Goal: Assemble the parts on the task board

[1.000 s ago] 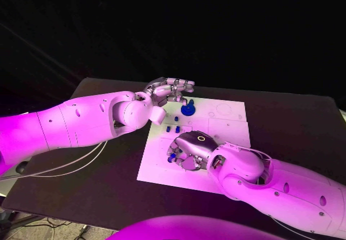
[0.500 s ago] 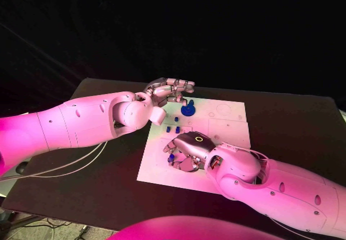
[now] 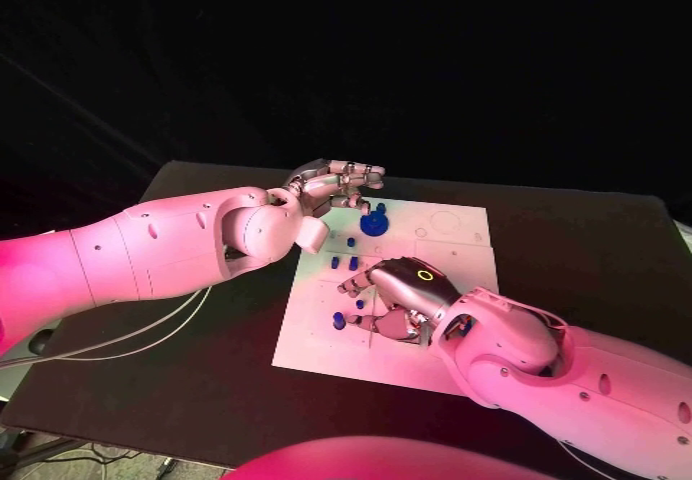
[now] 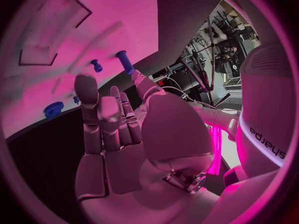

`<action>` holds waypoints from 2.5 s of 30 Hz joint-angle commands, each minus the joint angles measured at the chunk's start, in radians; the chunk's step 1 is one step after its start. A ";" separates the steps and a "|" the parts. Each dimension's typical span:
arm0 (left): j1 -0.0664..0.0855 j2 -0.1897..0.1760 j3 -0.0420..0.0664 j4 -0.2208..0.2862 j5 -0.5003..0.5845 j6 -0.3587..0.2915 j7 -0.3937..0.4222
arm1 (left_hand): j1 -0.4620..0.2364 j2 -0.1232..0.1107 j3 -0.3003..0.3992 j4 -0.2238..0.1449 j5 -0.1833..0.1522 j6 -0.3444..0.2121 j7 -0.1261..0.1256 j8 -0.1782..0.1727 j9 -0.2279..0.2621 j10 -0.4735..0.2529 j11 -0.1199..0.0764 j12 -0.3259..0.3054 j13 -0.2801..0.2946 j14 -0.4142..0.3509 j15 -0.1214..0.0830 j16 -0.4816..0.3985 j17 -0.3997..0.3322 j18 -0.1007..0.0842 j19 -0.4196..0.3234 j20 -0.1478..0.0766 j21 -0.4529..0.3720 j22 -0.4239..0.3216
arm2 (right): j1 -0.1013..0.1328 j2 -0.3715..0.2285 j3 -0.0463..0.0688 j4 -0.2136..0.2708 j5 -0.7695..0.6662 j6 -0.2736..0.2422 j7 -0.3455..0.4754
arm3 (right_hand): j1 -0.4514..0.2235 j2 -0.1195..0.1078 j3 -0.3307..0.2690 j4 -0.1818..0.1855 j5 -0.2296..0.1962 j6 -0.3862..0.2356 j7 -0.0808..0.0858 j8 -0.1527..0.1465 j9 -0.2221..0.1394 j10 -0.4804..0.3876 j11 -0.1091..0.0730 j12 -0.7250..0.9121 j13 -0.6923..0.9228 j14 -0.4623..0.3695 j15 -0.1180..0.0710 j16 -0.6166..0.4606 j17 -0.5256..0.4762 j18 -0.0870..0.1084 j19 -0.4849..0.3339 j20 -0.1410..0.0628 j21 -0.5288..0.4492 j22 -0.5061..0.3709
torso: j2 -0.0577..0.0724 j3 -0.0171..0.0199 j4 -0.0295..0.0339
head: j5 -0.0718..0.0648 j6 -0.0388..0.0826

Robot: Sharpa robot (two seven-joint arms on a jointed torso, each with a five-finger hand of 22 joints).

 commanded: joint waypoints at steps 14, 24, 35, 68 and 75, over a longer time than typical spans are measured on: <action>-0.001 -0.007 0.000 0.002 -0.004 0.024 0.012 | -0.004 0.002 0.000 -0.007 0.004 -0.011 0.001 0.009 0.000 -0.011 0.002 0.007 0.002 -0.009 0.000 0.000 -0.003 0.018 -0.001 0.007 -0.006 -0.001 | 0.077 -0.373 0.008 0.158 0.449 -0.013 -0.067 | -0.004 0.022 -0.046 0.042 -0.001 0.137 -0.064 0.058 0.024 0.385 -0.092 0.438 0.372 0.073 -0.071 0.191 0.216 -0.064 0.165 -0.063 0.260 0.399 | -0.012 0.0010 -0.0320 | -0.095 0.031; -0.008 -0.008 0.000 0.003 -0.004 0.025 0.014 | -0.004 0.002 0.001 -0.007 0.005 -0.012 0.001 0.010 0.000 -0.012 0.002 0.008 0.002 -0.009 0.000 0.001 -0.003 0.018 -0.001 0.007 -0.006 -0.001 | 0.066 -0.444 -0.009 0.180 0.353 0.051 -0.249 | -0.090 0.034 -0.167 0.158 0.108 0.100 -0.061 0.092 0.043 0.357 -0.084 0.894 0.920 0.084 -0.066 0.289 0.341 -0.071 0.171 -0.065 0.307 0.466 | -0.018 0.0032 -0.0428 | -0.119 0.038; -0.009 -0.008 0.000 0.005 -0.004 0.025 0.014 | -0.004 0.002 0.001 -0.007 0.005 -0.012 0.001 0.010 0.000 -0.012 0.002 0.008 0.002 -0.009 0.000 0.001 -0.003 0.018 -0.001 0.007 -0.006 -0.001 | 0.034 -0.399 -0.014 0.158 0.258 0.079 -0.339 | -0.075 0.040 -0.226 0.197 0.155 0.085 -0.063 0.120 0.057 0.346 -0.084 0.917 0.975 0.083 -0.065 0.299 0.351 -0.072 0.169 -0.063 0.314 0.476 | -0.017 0.0023 -0.0388 | -0.121 0.037; -0.010 -0.017 0.000 0.008 -0.004 0.026 0.009 | -0.007 0.002 0.000 -0.006 0.005 -0.013 0.002 0.011 0.000 -0.014 0.003 0.010 0.002 -0.009 0.001 0.002 -0.003 0.017 -0.001 0.008 -0.006 -0.001 | -0.008 -0.299 -0.014 0.096 0.181 0.160 -0.394 | -0.093 0.043 -0.321 0.295 0.156 0.076 -0.069 0.166 0.083 0.348 -0.088 0.924 1.024 0.081 -0.068 0.301 0.352 -0.073 0.165 -0.065 0.318 0.483 | -0.033 -0.0089 -0.0210 | -0.125 0.006; -0.010 -0.017 0.000 0.009 -0.004 0.027 0.008 | -0.007 0.002 0.000 -0.006 0.005 -0.013 0.002 0.011 0.000 -0.014 0.003 0.010 0.002 -0.009 0.001 0.002 -0.003 0.017 -0.001 0.008 -0.006 -0.001 | -0.014 -0.289 -0.014 0.088 0.182 0.166 -0.393 | -0.091 0.042 -0.329 0.302 0.150 0.076 -0.070 0.170 0.085 0.351 -0.088 0.928 1.031 0.082 -0.068 0.302 0.355 -0.073 0.166 -0.065 0.320 0.486 | -0.036 -0.0101 -0.0175 | -0.129 0.001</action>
